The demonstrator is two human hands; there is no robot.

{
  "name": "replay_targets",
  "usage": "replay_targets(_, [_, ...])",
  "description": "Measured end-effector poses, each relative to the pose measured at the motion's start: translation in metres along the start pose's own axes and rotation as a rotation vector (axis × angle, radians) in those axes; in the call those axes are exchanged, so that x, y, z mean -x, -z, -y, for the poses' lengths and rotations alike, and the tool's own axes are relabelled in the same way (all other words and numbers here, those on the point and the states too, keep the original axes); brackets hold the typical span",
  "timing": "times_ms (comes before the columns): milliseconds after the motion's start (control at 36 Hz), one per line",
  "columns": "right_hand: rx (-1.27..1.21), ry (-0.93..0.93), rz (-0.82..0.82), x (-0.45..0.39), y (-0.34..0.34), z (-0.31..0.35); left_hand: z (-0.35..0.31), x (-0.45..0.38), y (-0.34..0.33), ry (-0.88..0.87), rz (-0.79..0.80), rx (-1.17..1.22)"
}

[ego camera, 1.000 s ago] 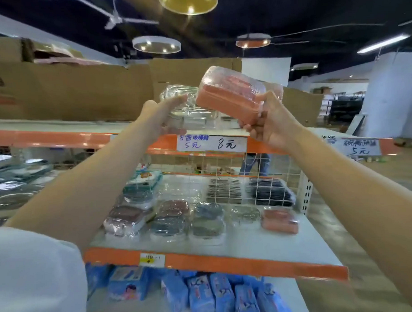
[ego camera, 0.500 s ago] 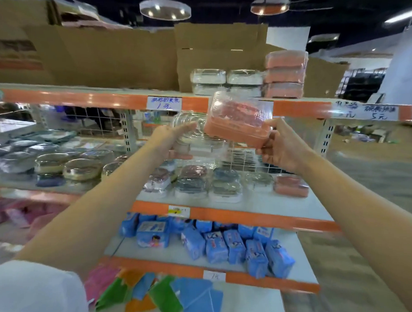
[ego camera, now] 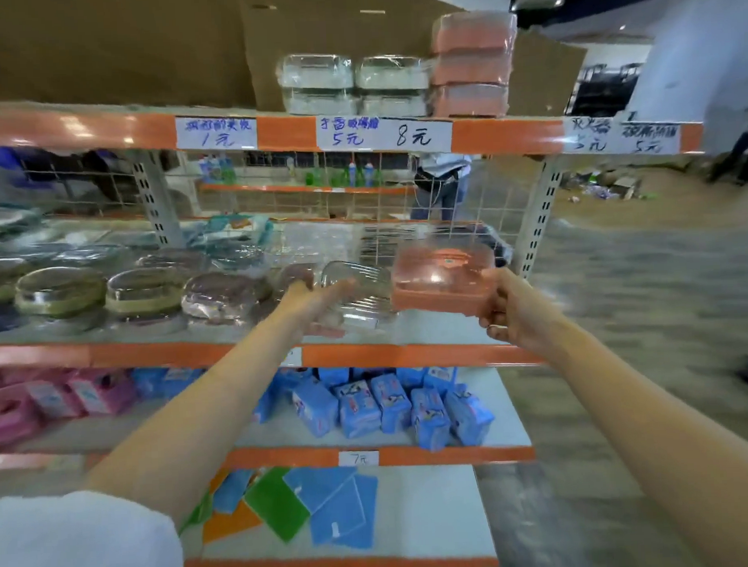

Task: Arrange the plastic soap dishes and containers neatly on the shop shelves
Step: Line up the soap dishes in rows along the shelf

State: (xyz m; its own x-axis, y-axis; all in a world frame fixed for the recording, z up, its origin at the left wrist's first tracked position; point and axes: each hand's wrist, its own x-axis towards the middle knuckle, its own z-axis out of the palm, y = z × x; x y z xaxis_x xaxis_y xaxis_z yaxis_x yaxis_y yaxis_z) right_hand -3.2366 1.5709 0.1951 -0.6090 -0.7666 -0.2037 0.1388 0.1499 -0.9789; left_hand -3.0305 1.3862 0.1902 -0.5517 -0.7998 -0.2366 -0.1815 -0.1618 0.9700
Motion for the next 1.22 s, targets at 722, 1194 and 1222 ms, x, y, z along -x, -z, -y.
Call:
replay_targets(722, [0.175,-0.141,-0.245,-0.16,0.16,-0.065,0.05,-0.156,-0.183,0.082,-0.029,-0.129])
replay_targets(1194, [1.113,-0.014,-0.268,-0.185,0.148,-0.058,0.033,-0.172,-0.179,-0.244,-0.015,-1.382])
replay_targets(1222, [1.123,0.013,-0.267,-0.183,0.144,-0.056,0.031,-0.171,-0.178,-0.266,-0.007,-1.417])
